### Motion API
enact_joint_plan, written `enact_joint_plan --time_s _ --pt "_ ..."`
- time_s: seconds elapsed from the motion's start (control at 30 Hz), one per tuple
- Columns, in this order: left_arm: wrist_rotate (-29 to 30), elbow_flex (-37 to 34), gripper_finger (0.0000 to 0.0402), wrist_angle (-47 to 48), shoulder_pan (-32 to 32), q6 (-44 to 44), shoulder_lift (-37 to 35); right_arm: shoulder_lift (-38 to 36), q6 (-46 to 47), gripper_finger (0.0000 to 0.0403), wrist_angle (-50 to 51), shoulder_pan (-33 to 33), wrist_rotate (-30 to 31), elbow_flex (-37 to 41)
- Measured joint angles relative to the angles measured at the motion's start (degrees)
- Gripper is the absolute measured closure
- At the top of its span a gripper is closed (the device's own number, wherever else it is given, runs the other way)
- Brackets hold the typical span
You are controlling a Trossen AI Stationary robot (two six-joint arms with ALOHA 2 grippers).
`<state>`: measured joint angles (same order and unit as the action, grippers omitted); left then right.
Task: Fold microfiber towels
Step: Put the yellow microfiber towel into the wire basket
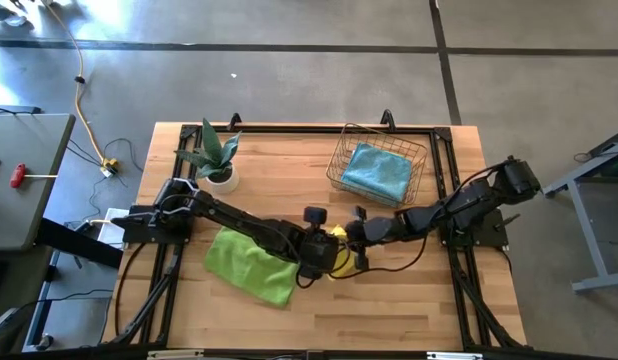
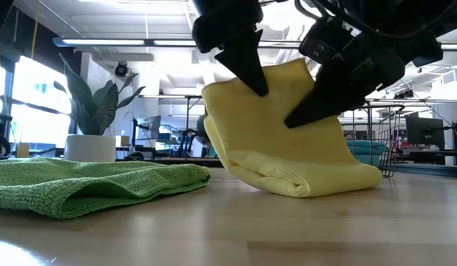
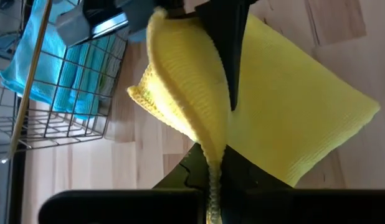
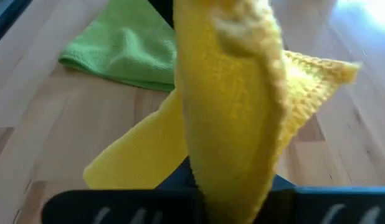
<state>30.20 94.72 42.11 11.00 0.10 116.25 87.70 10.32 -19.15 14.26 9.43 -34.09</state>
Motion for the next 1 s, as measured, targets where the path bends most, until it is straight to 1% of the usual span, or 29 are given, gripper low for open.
enact_joint_plan --time_s 0.03,0.07,0.17,0.23,0.3,0.5,0.63,0.73,0.87,0.93,1.0 --pt "0.0 0.0 0.0397 0.0 0.0 -0.7 0.0 0.0 0.1 0.0390 0.6 0.0 0.0 0.0" --pt "-0.1 0.0 0.0397 0.0 0.0 -1.4 0.0 -0.1 0.2 0.0390 1.0 0.0 0.0 0.0" --pt "-0.2 0.0 0.0397 -0.1 -0.1 -4.6 0.0 -0.1 5.5 0.0378 1.9 0.0 0.1 -0.1" --pt "-0.4 0.0 0.0396 -0.1 0.0 -5.4 0.0 -0.1 8.6 0.0388 2.0 0.0 0.1 -0.1" --pt "0.3 0.0 0.0390 -0.6 0.1 -6.5 0.0 -0.1 9.1 0.0398 2.0 0.0 -0.1 -0.1" --pt "2.0 0.0 0.0338 -2.9 0.3 -9.0 0.0 -0.1 12.1 0.0400 2.6 0.0 -0.9 -0.1" --pt "0.1 0.0 0.0300 -2.2 0.3 -9.4 0.0 -0.1 14.9 0.0401 3.6 0.0 -1.0 -0.1" --pt "-1.5 0.2 0.0281 0.3 0.3 -12.8 0.0 -0.9 16.7 0.0402 5.6 -0.1 -1.0 0.0" --pt "-4.7 3.9 0.0274 8.4 0.3 -22.7 -0.1 -3.9 16.9 0.0402 10.7 -0.9 -1.1 0.0" --pt "-5.0 5.3 0.0275 11.2 0.4 -24.0 -0.2 -6.0 17.3 0.0402 13.7 -1.7 -1.3 0.0" --pt "-4.1 7.1 0.0277 13.7 1.1 -24.0 -0.1 -8.1 18.8 0.0402 19.4 -2.7 -1.4 -1.2"
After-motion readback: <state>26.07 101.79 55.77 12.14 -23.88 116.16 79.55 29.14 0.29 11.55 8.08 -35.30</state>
